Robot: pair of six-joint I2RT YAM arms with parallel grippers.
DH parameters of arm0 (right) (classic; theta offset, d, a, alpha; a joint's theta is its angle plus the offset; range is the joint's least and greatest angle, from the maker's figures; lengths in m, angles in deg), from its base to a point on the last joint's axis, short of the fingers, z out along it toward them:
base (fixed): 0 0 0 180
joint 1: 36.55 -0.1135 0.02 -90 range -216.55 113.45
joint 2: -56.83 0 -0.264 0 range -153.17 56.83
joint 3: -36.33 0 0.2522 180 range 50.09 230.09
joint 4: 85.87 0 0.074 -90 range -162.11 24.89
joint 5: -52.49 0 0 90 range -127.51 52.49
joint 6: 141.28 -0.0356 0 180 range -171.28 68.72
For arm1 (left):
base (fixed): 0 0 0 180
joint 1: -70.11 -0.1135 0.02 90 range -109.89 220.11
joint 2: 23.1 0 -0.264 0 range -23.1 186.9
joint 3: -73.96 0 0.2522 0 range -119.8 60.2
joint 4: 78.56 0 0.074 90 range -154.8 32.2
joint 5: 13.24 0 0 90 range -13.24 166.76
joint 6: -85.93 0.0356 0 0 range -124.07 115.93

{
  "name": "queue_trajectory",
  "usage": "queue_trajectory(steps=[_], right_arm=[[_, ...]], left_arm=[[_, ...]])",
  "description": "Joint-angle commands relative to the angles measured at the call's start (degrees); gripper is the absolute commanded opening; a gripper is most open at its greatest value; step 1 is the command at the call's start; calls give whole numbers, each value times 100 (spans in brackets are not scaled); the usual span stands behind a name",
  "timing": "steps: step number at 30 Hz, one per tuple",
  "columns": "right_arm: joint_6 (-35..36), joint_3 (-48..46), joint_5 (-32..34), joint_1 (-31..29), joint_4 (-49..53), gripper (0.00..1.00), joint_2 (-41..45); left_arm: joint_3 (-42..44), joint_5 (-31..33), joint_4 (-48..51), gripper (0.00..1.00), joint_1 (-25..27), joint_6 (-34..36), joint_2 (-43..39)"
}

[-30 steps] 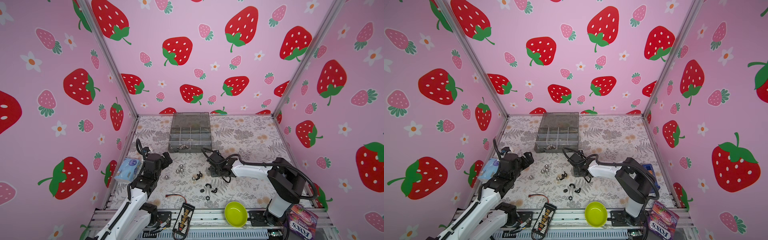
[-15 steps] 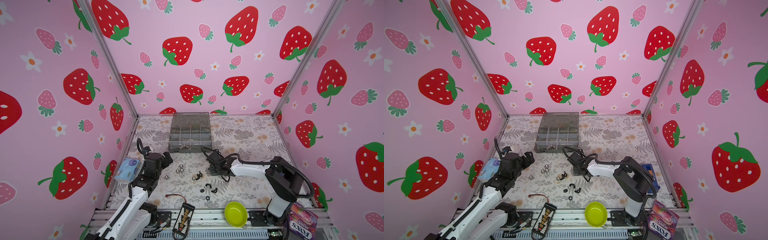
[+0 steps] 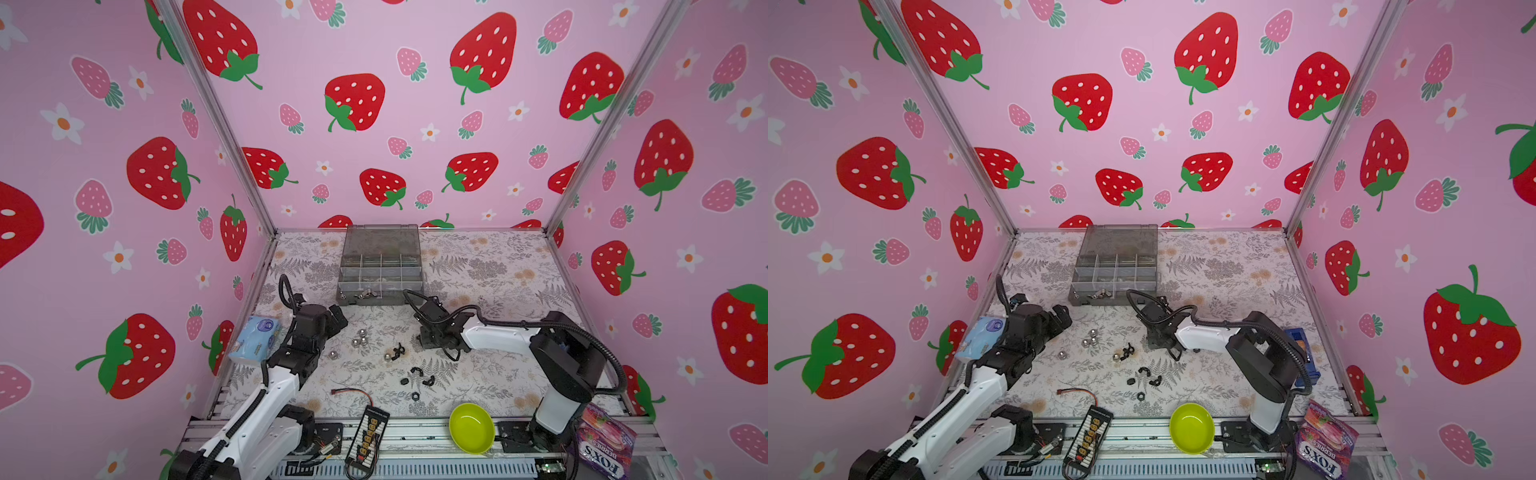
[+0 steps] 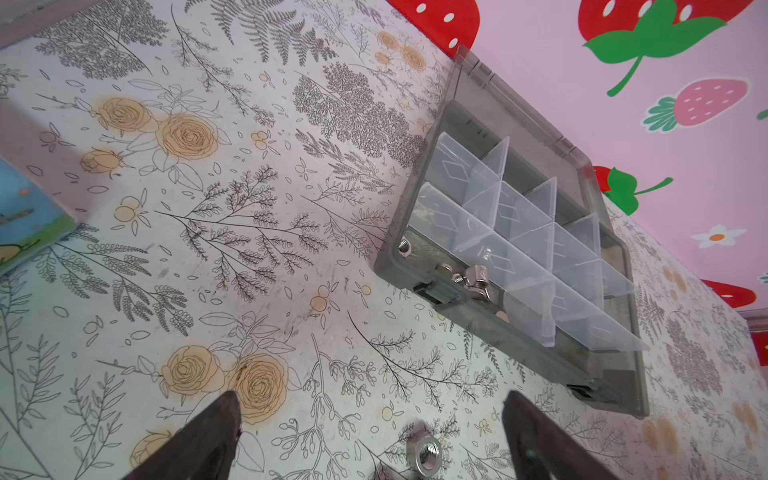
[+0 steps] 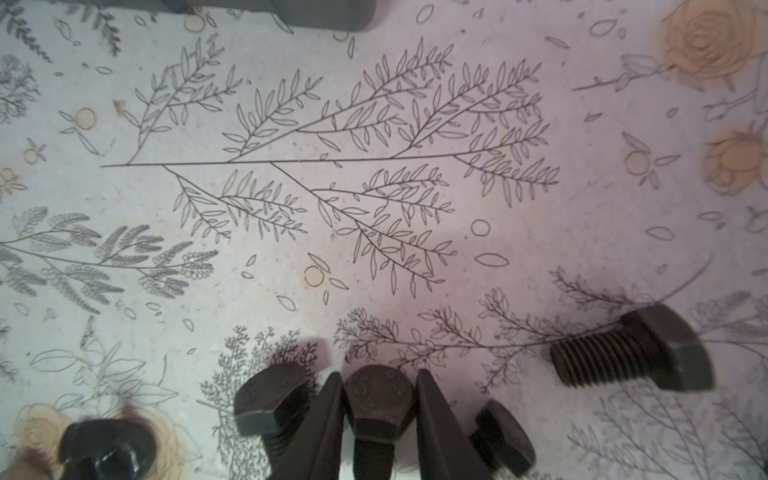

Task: Sort the screws and nuts into containers
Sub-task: 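Lower the right gripper onto a black hex bolt and close it, then lift the black bolt with the right gripper and carry it over the box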

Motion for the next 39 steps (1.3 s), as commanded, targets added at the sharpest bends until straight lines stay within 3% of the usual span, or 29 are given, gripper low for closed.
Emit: queue_trajectory(steps=[1, 13, 27, 39], right_arm=[[-84, -49, -115, 44, 206, 32, -16], [-273, -248, -392, 15, 312, 36, 52], [-249, -135, -41, -156, 810, 37, 33], [-154, -134, -186, -165, 599, 13, -66]], left_arm=[[-247, 30, -1, 99, -24, -144, 32], [-239, 57, 24, 99, -25, -124, -3], [-221, 67, 36, 99, -24, -128, -25], [-204, 154, 150, 99, -30, -133, -99]])
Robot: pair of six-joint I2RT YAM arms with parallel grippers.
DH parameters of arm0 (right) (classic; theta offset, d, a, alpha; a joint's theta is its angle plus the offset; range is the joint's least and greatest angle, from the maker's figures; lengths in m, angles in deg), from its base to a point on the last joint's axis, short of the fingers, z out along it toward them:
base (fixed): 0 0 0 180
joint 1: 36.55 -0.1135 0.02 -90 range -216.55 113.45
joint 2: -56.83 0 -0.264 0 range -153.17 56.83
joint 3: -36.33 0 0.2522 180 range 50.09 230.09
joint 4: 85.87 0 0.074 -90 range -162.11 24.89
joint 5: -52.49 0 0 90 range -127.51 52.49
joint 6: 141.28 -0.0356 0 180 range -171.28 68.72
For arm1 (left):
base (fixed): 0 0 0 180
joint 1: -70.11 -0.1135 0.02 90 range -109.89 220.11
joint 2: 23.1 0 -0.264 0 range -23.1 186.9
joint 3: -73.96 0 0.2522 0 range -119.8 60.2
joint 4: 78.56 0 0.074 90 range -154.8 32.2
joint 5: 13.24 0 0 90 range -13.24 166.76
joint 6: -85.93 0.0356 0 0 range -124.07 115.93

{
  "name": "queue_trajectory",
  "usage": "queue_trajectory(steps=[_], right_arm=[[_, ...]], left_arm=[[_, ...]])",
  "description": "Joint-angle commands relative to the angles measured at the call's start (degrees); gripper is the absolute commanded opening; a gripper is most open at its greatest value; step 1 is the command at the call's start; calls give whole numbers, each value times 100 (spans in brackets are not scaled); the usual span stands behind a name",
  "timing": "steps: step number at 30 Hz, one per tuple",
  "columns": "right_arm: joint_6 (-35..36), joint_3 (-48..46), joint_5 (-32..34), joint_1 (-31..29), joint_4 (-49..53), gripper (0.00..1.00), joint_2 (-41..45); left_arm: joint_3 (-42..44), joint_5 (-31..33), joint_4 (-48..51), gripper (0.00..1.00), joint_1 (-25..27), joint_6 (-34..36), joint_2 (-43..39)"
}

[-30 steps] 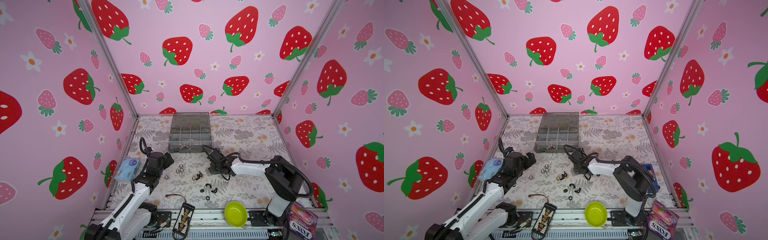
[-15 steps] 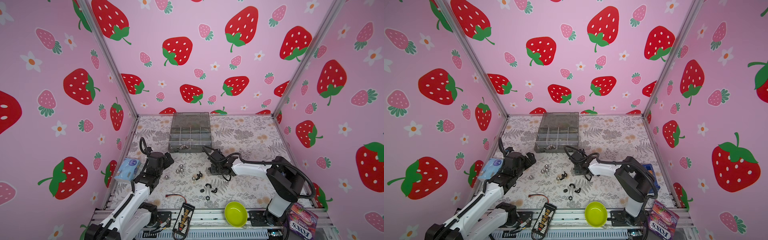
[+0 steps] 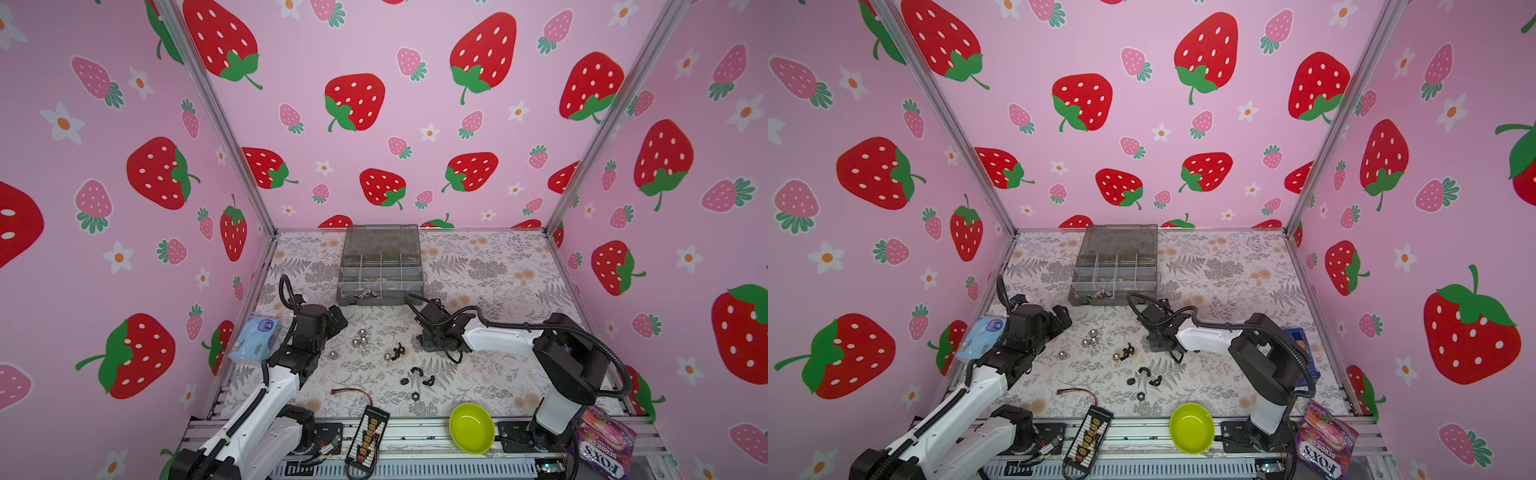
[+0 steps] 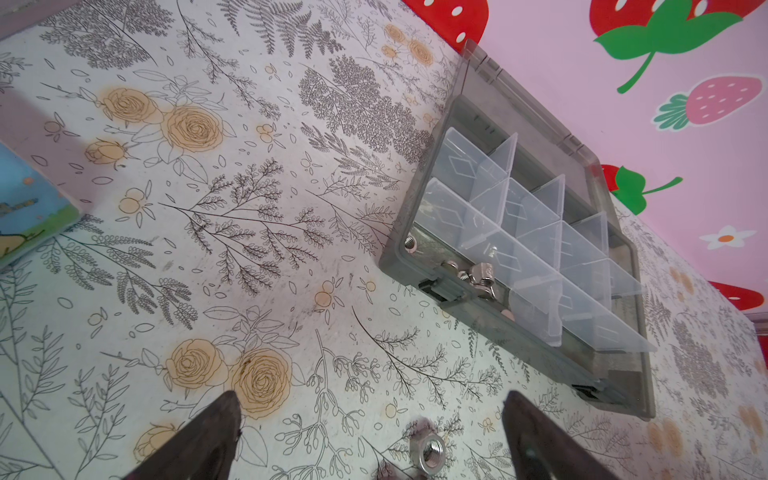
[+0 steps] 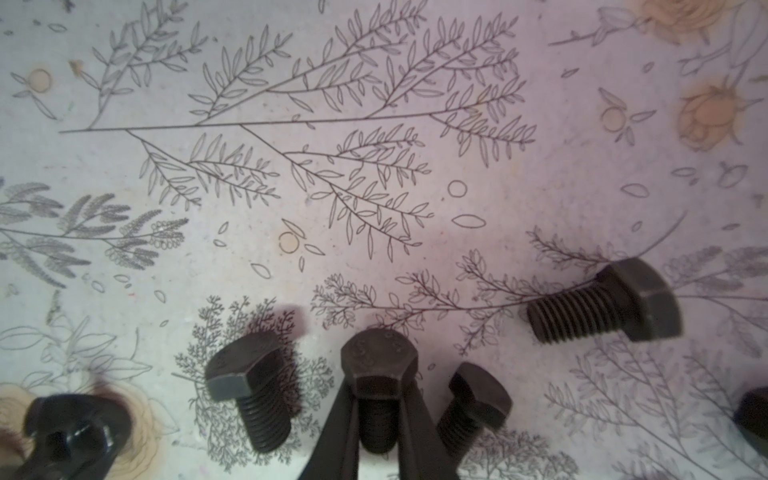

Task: Sort the screws and nuts into containers
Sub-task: 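Lift the black bolt with the right gripper and carry it over the box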

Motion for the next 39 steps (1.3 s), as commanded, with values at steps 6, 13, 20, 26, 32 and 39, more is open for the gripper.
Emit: queue_trajectory(steps=[6, 13, 20, 26, 32, 39], right_arm=[[59, 9, 0, -42, 279, 3, -32], [355, 509, 507, -34, 248, 0, 216], [894, 1515, 795, 69, 132, 0, -150], [1247, 2433, 630, 382, 74, 0, -718], [1486, 3156, 295, 734, 205, 0, -1252], [1532, 3446, 90, 1014, 468, 0, -1608]], left_arm=[[-182, 190, 105, 99, -27, -111, -133], [-182, 223, 156, 99, -33, -178, -144], [-199, 191, 177, 99, -35, -166, -126], [-199, 174, 124, 99, -35, -181, -69], [-244, 58, 98, 99, -40, -187, 86], [-246, 47, 29, 99, -41, -178, 162]])
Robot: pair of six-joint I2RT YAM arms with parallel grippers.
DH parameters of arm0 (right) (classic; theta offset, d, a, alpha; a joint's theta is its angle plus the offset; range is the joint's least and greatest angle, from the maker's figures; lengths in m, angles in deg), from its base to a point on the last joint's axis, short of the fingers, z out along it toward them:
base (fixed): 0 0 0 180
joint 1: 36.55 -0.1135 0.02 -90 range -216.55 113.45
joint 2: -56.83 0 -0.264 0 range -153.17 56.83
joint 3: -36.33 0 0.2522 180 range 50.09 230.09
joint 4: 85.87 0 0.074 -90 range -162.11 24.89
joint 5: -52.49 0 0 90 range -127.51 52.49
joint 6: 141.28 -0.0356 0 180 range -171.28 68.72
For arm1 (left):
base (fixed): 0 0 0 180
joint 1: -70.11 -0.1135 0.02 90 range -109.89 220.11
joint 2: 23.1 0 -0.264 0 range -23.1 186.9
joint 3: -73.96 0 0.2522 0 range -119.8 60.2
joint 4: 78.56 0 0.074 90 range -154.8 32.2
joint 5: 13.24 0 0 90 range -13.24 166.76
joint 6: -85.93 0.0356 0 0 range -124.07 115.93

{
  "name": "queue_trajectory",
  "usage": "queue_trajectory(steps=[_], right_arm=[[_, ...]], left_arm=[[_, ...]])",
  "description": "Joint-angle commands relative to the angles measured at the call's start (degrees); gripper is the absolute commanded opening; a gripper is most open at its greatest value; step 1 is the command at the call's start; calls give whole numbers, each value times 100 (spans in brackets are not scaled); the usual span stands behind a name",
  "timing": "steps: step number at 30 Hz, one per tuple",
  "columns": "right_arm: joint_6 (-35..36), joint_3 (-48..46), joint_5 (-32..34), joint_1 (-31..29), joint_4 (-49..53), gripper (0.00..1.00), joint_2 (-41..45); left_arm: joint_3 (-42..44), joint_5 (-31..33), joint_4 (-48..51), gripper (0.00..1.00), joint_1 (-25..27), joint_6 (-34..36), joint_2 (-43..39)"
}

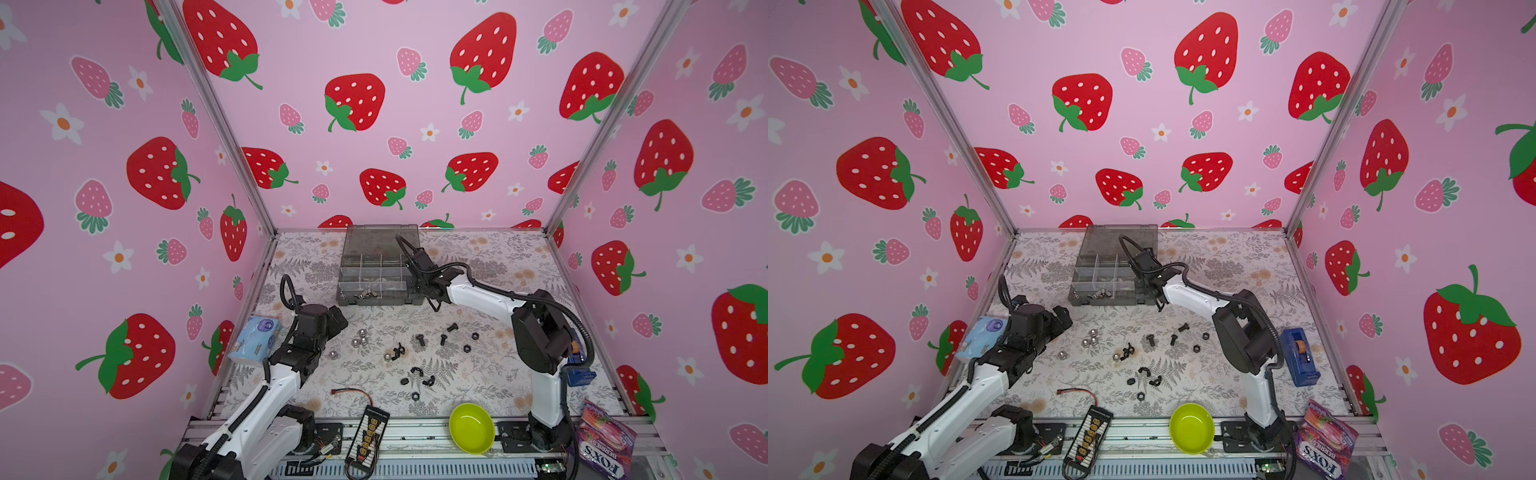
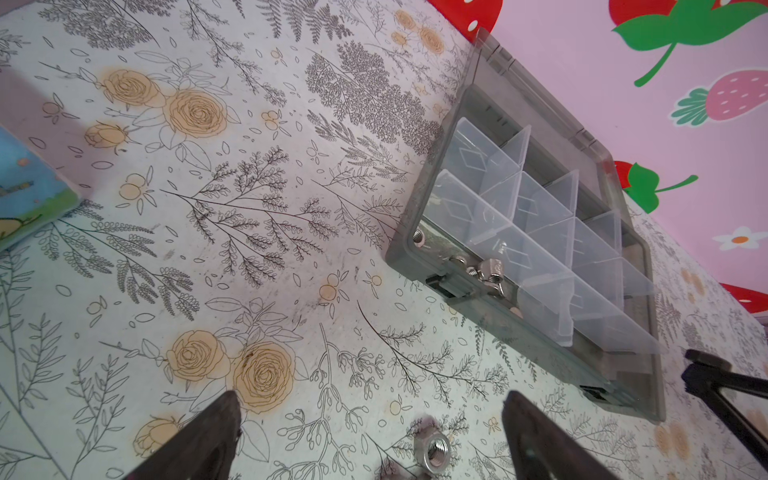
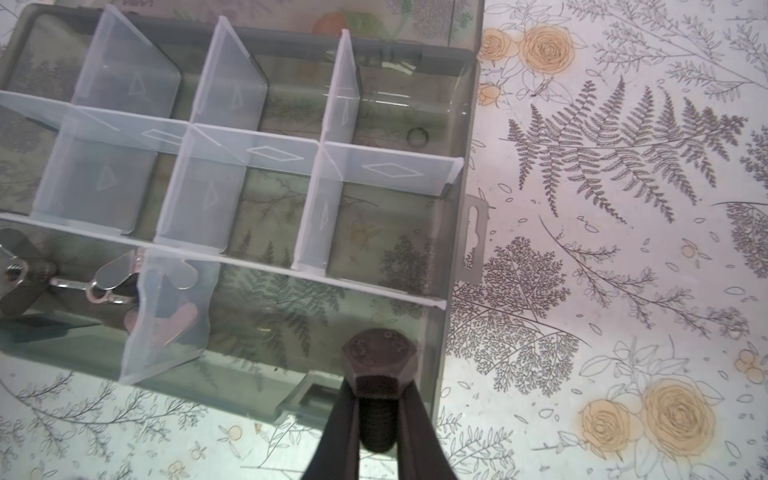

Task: Sort the screws and nuts into containers
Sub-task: 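Lift the black bolt with the right gripper and carry it over the box, then open the right gripper to drop the bolt into a box compartment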

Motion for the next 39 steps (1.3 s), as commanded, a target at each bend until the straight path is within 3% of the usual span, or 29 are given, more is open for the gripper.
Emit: queue_trajectory(steps=[1, 12, 24, 32, 39], right_arm=[[118, 183, -103, 59, 250, 0, -114], [232, 322, -303, 97, 256, 4, -344], [269, 387, -331, 84, 357, 35, -423], [169, 252, -241, 46, 345, 36, -85], [-375, -774, -85, 35, 44, 40, 730]], left_arm=[[-245, 66, 4, 99, -43, -67, 20], [-287, 5, 6, 99, -49, -101, 160], [-263, -7, 10, 99, -47, -90, 133], [-303, -19, 16, 99, -55, -66, 121], [-299, -47, -11, 99, -52, -66, 173]])
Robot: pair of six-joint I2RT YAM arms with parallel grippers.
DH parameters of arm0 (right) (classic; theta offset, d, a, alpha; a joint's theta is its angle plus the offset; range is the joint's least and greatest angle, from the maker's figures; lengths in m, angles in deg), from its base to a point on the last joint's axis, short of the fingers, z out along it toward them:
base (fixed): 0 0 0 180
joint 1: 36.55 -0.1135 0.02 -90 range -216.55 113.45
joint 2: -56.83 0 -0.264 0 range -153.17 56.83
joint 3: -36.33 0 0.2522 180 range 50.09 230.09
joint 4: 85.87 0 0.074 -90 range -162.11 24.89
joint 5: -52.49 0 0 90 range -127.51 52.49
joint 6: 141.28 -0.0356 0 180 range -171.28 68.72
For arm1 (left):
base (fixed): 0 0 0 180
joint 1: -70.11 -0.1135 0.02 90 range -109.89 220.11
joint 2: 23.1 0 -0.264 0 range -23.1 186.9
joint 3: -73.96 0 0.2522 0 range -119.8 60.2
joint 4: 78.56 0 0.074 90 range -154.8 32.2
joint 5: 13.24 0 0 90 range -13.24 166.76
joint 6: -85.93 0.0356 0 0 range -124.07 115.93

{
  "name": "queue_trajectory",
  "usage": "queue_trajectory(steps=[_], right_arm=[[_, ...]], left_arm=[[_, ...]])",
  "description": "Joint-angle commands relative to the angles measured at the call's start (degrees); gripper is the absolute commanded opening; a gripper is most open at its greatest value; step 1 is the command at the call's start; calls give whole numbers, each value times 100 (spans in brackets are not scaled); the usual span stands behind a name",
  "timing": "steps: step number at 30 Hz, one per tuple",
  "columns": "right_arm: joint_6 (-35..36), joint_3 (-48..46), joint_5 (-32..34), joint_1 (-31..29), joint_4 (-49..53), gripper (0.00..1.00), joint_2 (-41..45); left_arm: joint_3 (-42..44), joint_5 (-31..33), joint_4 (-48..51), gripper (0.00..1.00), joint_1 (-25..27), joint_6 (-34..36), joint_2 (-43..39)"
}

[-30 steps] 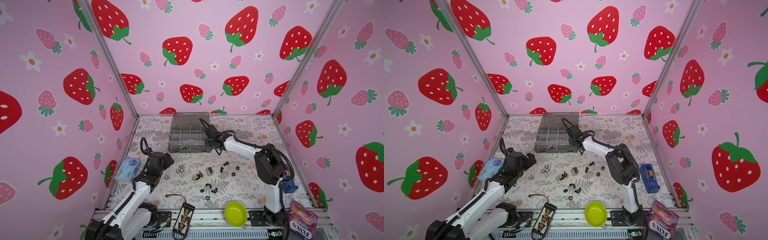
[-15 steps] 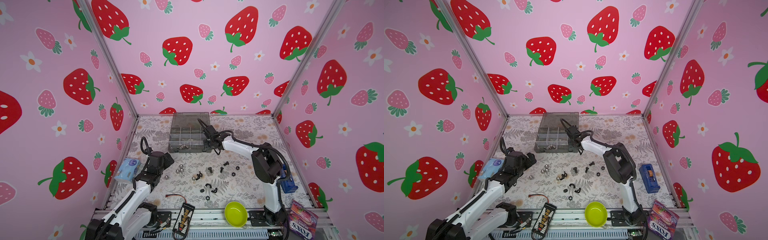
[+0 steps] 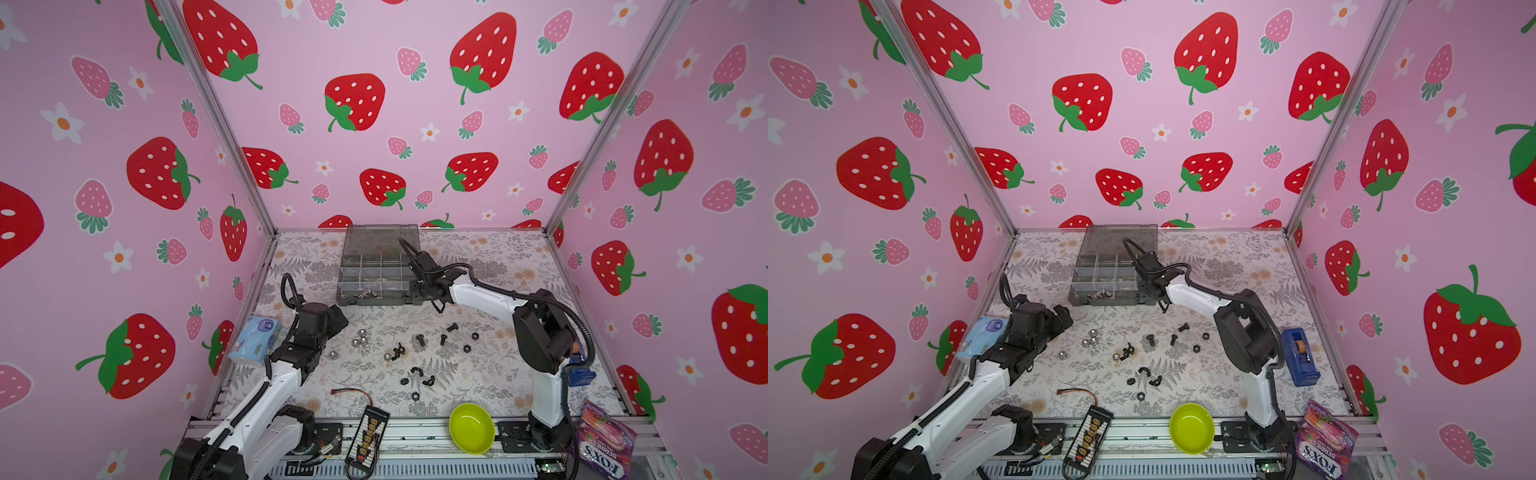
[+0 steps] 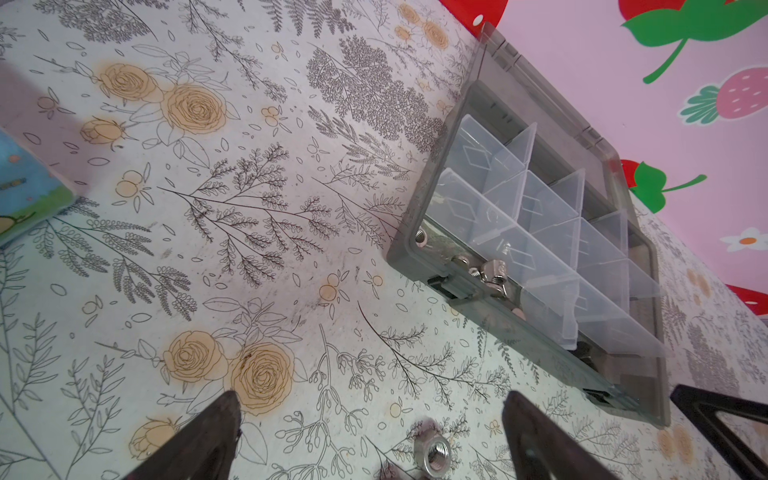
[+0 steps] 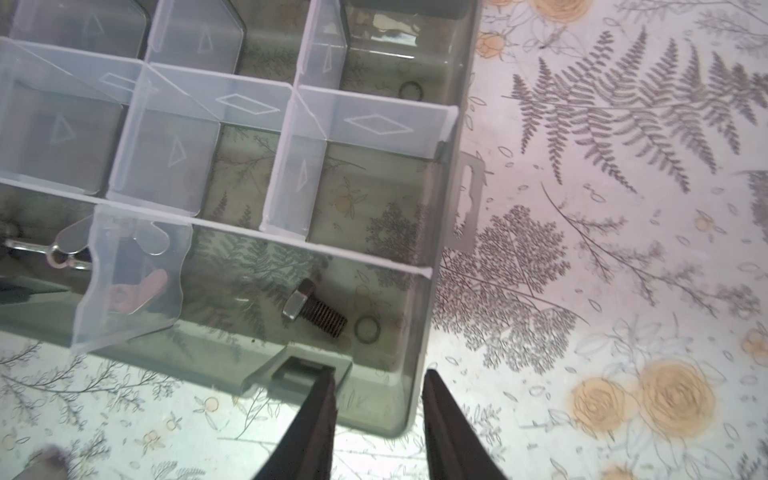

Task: Sort the screws and nuts into containers
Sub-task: 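Move the right gripper back down to the scattered black bolts, then close the right gripper on another black hex bolt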

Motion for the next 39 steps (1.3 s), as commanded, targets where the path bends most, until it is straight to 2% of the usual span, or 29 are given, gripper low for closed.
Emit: queue_trajectory(steps=[1, 9, 15, 25, 39], right_arm=[[-489, -537, 148, -41, -87, 40, 554], [-1445, -2153, 16, -44, -182, 40, 1617], [-1972, -2815, -89, -50, 6, 40, 1860], [-2277, -3138, -156, -52, -96, 40, 1729], [-2328, -2964, 120, 18, -277, 42, 1276]], left_arm=[[-233, -37, -14, 99, -40, -41, 35], [-246, -97, -83, 99, -40, -64, 119], [-281, -184, -181, 99, -35, -108, 286], [-268, -240, -210, 99, -53, -120, 358], [-229, -226, -173, 99, -53, -79, 315]])
